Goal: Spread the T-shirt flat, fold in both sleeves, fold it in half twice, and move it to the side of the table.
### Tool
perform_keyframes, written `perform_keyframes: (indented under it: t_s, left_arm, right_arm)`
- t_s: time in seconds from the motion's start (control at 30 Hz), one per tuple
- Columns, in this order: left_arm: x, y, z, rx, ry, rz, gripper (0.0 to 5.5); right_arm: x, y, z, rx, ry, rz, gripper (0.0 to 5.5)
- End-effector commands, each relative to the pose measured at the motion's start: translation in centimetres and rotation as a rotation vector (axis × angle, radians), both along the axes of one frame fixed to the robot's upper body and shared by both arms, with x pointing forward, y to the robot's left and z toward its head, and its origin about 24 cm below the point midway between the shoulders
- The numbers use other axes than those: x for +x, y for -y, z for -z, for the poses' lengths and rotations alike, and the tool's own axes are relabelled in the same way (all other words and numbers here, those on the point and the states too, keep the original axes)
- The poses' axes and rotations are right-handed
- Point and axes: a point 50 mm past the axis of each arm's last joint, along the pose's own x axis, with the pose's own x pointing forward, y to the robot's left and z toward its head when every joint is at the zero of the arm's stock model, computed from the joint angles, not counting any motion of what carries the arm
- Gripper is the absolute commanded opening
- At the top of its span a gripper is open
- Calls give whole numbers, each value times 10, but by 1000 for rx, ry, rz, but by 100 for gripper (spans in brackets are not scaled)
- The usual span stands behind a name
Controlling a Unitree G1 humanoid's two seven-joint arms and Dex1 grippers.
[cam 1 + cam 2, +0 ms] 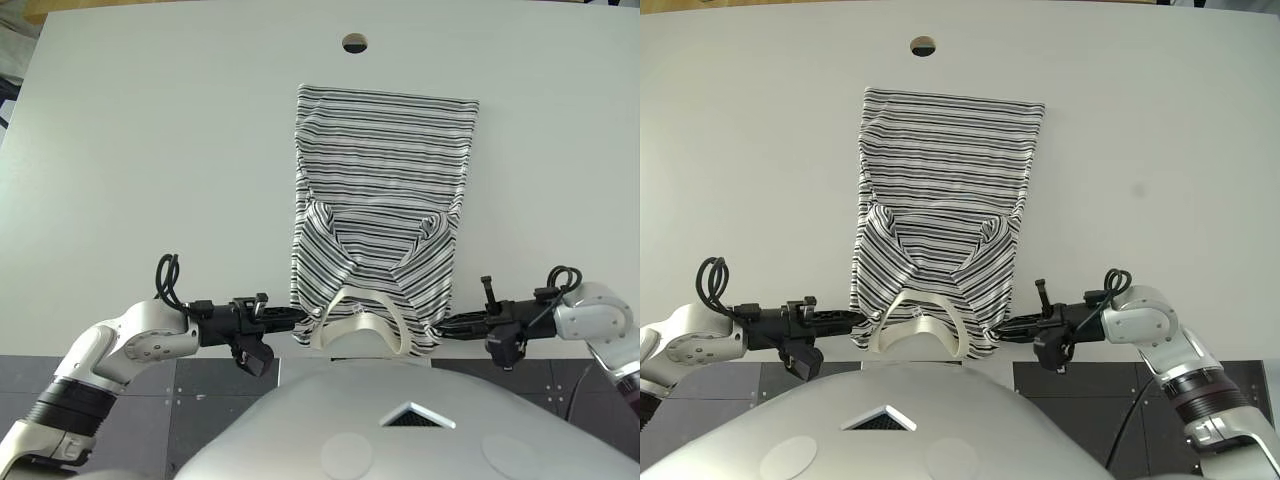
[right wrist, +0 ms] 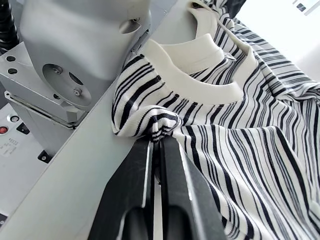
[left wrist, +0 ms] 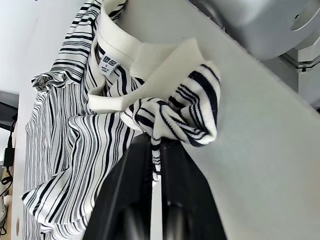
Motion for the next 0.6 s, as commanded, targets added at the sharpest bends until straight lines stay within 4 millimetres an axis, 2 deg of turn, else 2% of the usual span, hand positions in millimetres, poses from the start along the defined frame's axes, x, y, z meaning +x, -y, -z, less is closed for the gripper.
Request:
perform_keyframes:
  t_s: [0.03,0.1,0.2,0.27,0.33,0.4,0.5,0.6]
  left_arm:
    - [-7,-5,4,42,-119,-23,14]
    - [-12,1,-3,-55,-301,-119,14]
    - [-27,7,-17,-177,-668,-213,14]
    - [-22,14,-33,-297,-770,-242,14]
    - [-7,20,-52,-429,-787,-259,14]
    - [4,24,-62,-507,-782,-277,14]
    - [17,24,-66,-575,-744,-319,14]
    - [45,21,-60,-642,-599,-426,14]
  right_arm:
    - [3,1,-11,36,-137,64,10]
    - [3,3,-20,83,-296,123,10]
    - [10,6,-40,182,-523,198,10]
    - [16,7,-51,232,-613,222,10]
    - [21,10,-58,259,-652,242,10]
    - [26,12,-60,268,-649,262,10]
    - [34,16,-60,294,-617,297,10]
    - [57,15,-57,346,-495,389,10]
